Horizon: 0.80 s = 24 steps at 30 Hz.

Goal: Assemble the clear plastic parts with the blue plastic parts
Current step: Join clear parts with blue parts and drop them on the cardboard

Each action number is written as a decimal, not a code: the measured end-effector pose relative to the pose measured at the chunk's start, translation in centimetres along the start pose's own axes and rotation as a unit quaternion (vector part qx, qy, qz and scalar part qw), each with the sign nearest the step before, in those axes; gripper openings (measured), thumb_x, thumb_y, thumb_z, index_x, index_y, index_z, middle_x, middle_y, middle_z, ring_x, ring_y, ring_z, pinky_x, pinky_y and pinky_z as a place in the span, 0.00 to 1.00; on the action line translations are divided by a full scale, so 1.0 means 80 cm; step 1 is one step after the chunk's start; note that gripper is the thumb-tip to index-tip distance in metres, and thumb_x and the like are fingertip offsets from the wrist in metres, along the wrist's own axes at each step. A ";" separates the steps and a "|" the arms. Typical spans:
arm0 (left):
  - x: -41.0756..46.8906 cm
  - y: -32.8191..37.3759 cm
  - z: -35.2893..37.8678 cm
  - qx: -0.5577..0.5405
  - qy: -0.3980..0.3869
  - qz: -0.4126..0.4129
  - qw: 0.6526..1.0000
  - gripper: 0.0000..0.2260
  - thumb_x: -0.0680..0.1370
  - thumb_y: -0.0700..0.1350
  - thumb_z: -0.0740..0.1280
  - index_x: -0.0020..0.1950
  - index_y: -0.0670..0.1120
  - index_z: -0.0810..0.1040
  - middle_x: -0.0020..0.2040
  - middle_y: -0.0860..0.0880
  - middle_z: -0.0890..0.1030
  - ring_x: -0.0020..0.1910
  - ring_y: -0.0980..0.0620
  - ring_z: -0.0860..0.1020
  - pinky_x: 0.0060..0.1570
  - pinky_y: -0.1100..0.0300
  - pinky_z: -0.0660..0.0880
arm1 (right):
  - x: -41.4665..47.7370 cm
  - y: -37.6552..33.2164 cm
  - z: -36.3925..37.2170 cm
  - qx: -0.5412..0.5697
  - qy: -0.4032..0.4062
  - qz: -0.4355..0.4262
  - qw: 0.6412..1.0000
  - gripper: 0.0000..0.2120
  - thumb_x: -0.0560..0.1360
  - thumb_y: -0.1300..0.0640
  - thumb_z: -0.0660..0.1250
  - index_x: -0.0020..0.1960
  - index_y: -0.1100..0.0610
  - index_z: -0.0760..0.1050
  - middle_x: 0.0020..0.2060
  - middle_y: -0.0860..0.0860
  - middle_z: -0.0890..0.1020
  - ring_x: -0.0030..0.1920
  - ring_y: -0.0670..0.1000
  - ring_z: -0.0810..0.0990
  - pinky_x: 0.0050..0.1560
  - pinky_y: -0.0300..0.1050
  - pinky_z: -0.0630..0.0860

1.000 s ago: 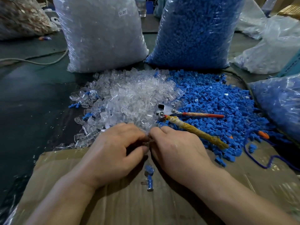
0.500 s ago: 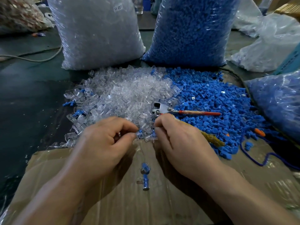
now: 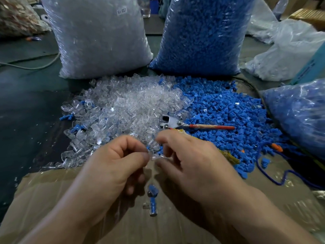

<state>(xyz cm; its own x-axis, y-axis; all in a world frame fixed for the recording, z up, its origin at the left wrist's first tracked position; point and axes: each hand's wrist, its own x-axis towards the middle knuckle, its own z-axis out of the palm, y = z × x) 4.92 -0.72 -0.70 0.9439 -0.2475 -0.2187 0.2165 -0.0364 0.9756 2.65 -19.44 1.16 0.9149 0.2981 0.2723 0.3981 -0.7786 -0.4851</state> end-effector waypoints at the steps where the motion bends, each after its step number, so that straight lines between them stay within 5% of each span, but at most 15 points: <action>1: 0.002 -0.001 -0.001 -0.002 0.016 -0.003 1.000 0.05 0.69 0.44 0.76 0.39 0.48 0.80 0.27 0.42 0.78 0.19 0.50 0.69 0.22 0.62 0.68 | -0.002 0.006 -0.008 -0.028 -0.012 0.039 0.999 0.09 0.77 0.44 0.65 0.54 0.43 0.70 0.41 0.40 0.78 0.40 0.44 0.76 0.41 0.46 0.75; 4: 0.006 0.001 -0.007 0.014 0.044 -0.005 0.999 0.10 0.74 0.38 0.70 0.35 0.49 0.80 0.27 0.40 0.79 0.19 0.51 0.71 0.18 0.65 0.67 | -0.005 0.021 -0.024 -0.142 -0.075 0.142 0.977 0.13 0.77 0.38 0.60 0.47 0.48 0.70 0.36 0.43 0.75 0.39 0.48 0.76 0.41 0.49 0.76; 7: 0.004 0.003 -0.005 0.025 0.034 -0.008 0.999 0.08 0.73 0.39 0.71 0.35 0.48 0.81 0.28 0.39 0.80 0.19 0.50 0.72 0.18 0.64 0.68 | -0.005 0.015 -0.014 -0.205 -0.085 0.140 0.965 0.15 0.76 0.37 0.59 0.47 0.49 0.68 0.42 0.46 0.77 0.44 0.54 0.78 0.38 0.48 0.71; 13: 0.002 0.006 0.003 0.061 0.020 -0.004 0.998 0.08 0.77 0.44 0.69 0.37 0.48 0.81 0.31 0.40 0.82 0.22 0.49 0.74 0.21 0.63 0.72 | 0.010 0.007 0.011 -0.201 -0.063 0.094 0.973 0.14 0.78 0.39 0.58 0.54 0.48 0.68 0.46 0.47 0.76 0.43 0.56 0.78 0.32 0.48 0.60; 18: -0.003 0.007 0.006 0.091 -0.018 0.028 0.995 0.08 0.78 0.42 0.70 0.39 0.50 0.81 0.35 0.42 0.85 0.26 0.49 0.79 0.26 0.63 0.75 | 0.012 0.020 0.018 -0.157 -0.049 0.109 0.980 0.11 0.78 0.46 0.61 0.42 0.47 0.61 0.35 0.44 0.66 0.38 0.53 0.74 0.34 0.47 0.61; 24: -0.007 -0.002 0.009 0.150 -0.063 0.073 0.984 0.08 0.78 0.42 0.70 0.40 0.51 0.79 0.49 0.54 0.87 0.37 0.49 0.83 0.36 0.61 0.80 | 0.012 0.023 0.016 -0.097 -0.040 0.104 0.989 0.07 0.78 0.46 0.60 0.47 0.49 0.69 0.40 0.45 0.74 0.40 0.53 0.74 0.37 0.50 0.70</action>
<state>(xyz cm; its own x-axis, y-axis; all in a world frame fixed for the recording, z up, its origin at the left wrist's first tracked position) 4.18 -1.29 -0.68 0.9166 -0.3894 -0.0908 -0.0196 -0.2706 0.9625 4.38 -19.89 -0.54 0.9811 0.1569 0.1131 0.1873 -0.9168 -0.3526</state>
